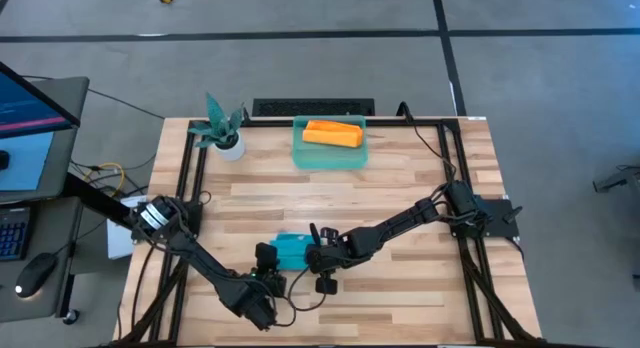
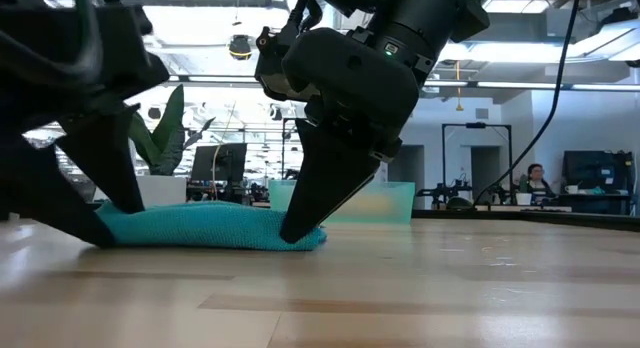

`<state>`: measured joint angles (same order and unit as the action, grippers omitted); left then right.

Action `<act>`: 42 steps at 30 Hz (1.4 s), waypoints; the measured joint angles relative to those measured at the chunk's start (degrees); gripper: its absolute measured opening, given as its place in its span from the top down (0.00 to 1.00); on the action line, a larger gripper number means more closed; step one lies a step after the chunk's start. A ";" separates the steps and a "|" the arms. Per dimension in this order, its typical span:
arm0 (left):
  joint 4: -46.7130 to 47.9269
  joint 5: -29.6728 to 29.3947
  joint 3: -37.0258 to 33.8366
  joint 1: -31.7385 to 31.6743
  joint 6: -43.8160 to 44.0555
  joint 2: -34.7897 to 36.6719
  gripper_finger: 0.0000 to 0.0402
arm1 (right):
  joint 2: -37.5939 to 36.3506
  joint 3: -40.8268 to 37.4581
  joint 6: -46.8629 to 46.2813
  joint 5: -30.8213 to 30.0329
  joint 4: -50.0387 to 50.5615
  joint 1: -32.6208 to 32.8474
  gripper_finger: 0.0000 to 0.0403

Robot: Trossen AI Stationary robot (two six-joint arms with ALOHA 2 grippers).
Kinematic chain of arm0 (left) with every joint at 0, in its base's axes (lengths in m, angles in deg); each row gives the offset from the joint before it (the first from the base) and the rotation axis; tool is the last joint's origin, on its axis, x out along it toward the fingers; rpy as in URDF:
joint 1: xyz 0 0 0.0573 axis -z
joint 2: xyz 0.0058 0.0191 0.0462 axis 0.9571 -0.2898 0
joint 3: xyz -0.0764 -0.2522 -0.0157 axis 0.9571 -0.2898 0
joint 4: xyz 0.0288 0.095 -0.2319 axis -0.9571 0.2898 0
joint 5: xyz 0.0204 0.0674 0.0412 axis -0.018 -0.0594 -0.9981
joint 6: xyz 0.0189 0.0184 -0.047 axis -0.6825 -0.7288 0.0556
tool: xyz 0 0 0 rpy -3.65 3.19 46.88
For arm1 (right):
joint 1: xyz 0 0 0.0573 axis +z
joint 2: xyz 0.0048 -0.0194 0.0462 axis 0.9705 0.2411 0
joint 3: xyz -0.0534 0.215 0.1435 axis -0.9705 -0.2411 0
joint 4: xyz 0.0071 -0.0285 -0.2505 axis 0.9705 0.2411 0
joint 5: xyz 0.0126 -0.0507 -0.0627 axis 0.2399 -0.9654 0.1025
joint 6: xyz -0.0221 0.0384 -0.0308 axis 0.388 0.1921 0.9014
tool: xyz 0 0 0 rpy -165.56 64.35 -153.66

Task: Roll microfiber towels into tight, uniform cylinder then place into a basket
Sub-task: Roll the blue microfiber cloth

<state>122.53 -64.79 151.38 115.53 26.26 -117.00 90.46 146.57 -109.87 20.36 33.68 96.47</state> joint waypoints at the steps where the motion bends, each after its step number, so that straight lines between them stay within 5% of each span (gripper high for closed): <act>1: -0.01 -0.20 -0.35 -0.36 0.14 0.00 0.66 | 0.00 0.00 0.00 0.06 0.00 0.00 0.94; 14: -1.78 -0.13 -4.45 -4.19 7.15 0.39 0.68 | -0.02 0.00 0.00 1.81 -0.11 0.04 0.95; 22: -1.83 3.70 -4.45 -5.14 8.11 0.31 0.95 | -0.02 0.00 -0.02 4.65 -0.41 0.09 0.94; 25: -1.31 5.14 -4.07 -5.12 9.10 0.29 0.97 | -0.01 0.00 -0.11 6.65 -0.56 0.20 0.96; 42: 5.84 26.79 11.07 -4.24 15.98 -0.17 0.98 | 0.34 6.55 -1.44 15.91 5.04 5.48 0.94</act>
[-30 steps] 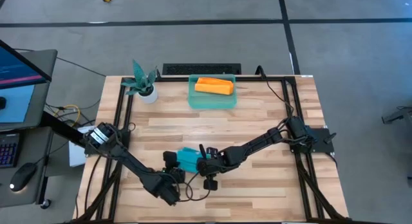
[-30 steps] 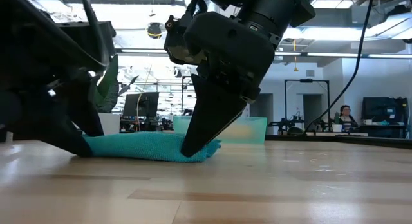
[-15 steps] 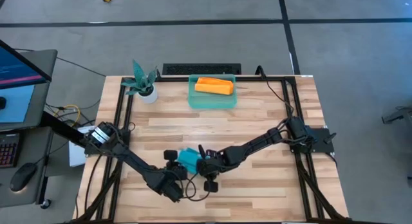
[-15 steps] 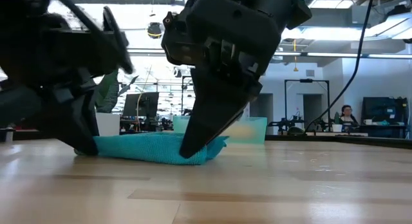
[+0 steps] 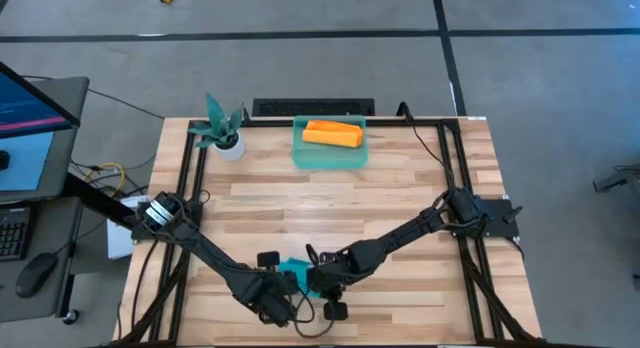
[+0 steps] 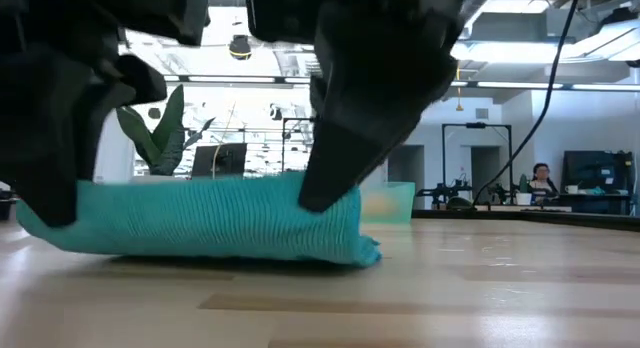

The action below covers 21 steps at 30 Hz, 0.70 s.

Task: Roll microfiber towels into tight, uniform cylinder then place into a basket
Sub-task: Roll the blue microfiber cloth

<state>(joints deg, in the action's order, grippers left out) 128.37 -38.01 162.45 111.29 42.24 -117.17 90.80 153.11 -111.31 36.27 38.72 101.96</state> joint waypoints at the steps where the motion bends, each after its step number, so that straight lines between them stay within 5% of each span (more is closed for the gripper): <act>1: 0.57 0.50 0.66 0.23 0.64 0.00 0.98 | -0.02 0.62 0.17 -0.19 0.69 0.39 0.94; 14: 3.97 2.30 2.54 -0.41 7.18 0.11 0.98 | -0.15 4.47 3.28 -8.42 8.40 2.09 0.95; 21: 2.22 0.96 1.25 -0.31 8.95 0.21 0.97 | -0.21 4.51 8.32 -7.98 8.64 3.10 0.96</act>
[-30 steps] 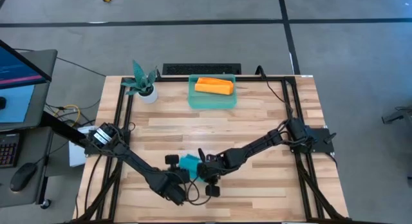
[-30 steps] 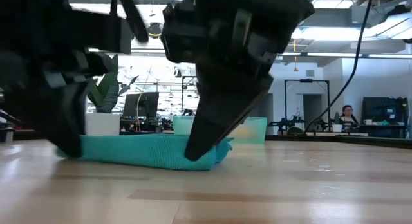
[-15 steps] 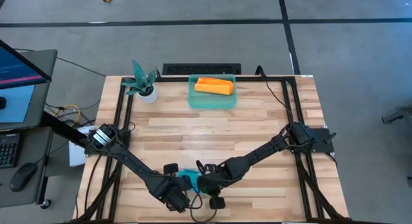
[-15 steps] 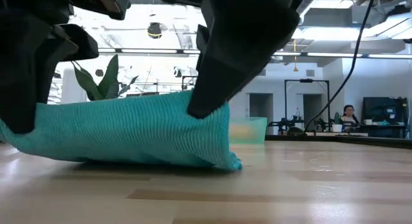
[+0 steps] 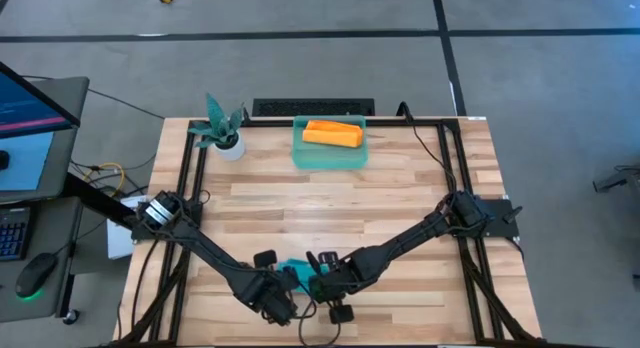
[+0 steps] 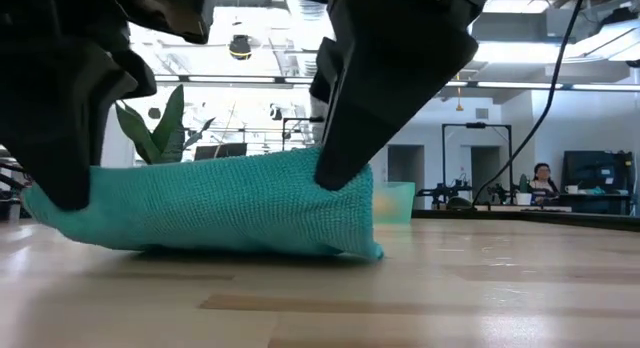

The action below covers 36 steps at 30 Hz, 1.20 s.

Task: Roll microfiber towels into tight, uniform cylinder then place into a basket
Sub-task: Roll the blue microfiber cloth

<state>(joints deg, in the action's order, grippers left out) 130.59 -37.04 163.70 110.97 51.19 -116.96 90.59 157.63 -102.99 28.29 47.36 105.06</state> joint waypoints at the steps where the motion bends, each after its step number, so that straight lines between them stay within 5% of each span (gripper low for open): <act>1: -0.74 -0.44 -0.60 -0.16 0.18 0.06 0.97 | 0.00 0.00 0.27 0.59 -0.16 0.09 0.96; 18: -7.34 2.05 -6.31 -6.57 -3.17 0.38 0.97 | 2.93 0.17 -1.32 4.61 -0.62 -2.07 0.97; 36: -7.04 3.16 -6.75 -7.24 -5.21 0.20 0.97 | 2.25 -0.12 -4.23 0.67 0.51 -1.42 0.96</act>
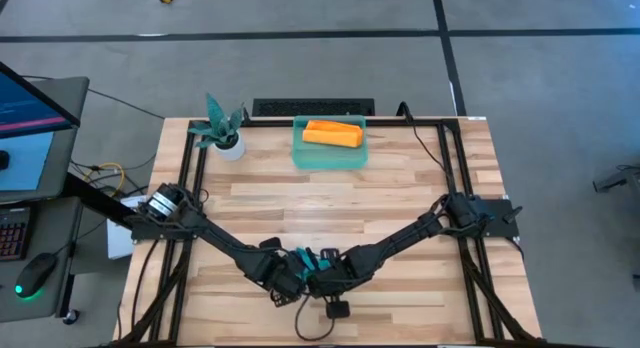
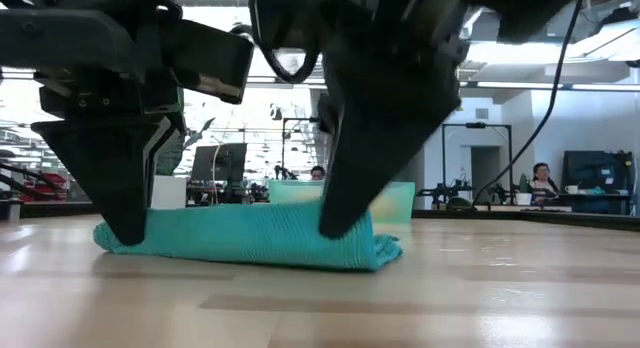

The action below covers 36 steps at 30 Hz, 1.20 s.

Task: Roll microfiber towels into tight, uniform cylinder then place into a basket
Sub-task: Roll the blue microfiber cloth

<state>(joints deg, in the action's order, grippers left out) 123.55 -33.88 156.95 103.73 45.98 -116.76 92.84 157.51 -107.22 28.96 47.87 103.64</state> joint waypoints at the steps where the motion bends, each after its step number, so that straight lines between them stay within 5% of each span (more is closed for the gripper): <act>1: 0.27 0.99 0.39 0.46 0.00 0.30 0.97 | -0.42 -0.04 0.25 0.44 -0.78 0.33 0.97; 6: -0.69 6.52 1.48 3.97 1.58 3.58 0.97 | -1.80 0.09 3.64 5.23 -5.37 2.04 0.96; 10: 1.03 5.14 1.21 4.24 4.77 5.66 0.97 | -1.98 0.09 -1.40 -3.94 -1.69 1.73 0.95; 36: -6.24 8.88 -9.05 -7.91 2.88 6.36 0.97 | -1.61 0.01 -9.87 -1.73 -0.37 -1.50 0.93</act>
<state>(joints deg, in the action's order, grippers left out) 117.31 -25.01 147.90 95.82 48.86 -110.40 91.22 157.52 -117.09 27.23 47.49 102.13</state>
